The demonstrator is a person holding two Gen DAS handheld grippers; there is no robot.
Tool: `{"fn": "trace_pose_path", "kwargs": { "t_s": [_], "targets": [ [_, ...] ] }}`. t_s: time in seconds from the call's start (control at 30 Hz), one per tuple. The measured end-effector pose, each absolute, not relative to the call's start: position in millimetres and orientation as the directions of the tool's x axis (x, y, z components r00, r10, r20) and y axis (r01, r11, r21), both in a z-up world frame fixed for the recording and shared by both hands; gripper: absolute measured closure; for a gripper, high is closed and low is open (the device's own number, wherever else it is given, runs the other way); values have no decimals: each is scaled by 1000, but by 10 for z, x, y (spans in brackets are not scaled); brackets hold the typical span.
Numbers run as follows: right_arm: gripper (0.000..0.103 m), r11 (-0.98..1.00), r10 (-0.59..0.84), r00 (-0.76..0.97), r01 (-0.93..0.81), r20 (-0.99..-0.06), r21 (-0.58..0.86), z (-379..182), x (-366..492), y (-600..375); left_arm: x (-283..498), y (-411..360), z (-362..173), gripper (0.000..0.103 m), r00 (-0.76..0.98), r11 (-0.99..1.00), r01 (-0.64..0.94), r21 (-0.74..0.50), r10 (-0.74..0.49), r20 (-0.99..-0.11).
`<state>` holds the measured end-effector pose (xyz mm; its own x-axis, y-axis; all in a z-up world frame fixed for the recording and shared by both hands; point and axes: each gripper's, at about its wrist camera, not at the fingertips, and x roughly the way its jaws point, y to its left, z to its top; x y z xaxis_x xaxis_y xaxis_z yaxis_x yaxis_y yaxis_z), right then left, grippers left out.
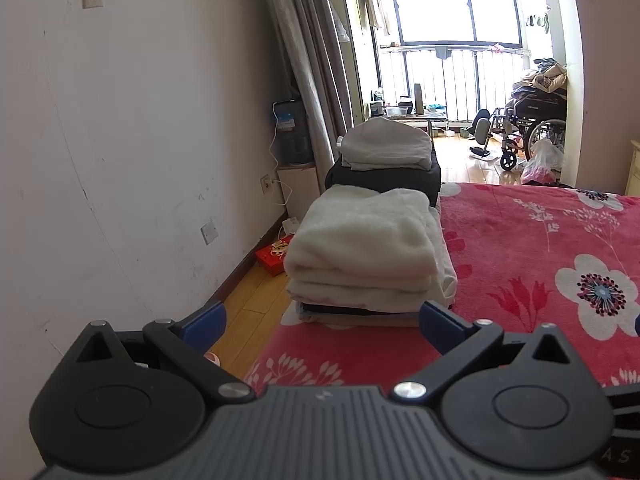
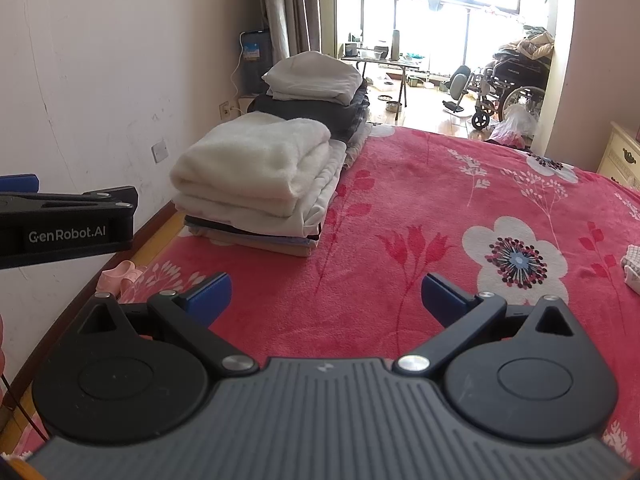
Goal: Fold clothes
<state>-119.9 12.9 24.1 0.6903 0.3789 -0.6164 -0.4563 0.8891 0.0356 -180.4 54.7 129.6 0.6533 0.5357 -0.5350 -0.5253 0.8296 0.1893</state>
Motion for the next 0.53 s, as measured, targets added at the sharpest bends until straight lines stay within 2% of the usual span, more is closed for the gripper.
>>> {"fn": "trace_pose_path", "kwargs": {
  "t_s": [0.53],
  "targets": [
    [1, 888, 380, 689, -459, -617, 34, 250, -1195, 130, -1804, 540, 1294, 0, 653, 830, -525, 190, 536, -535]
  ]
}}
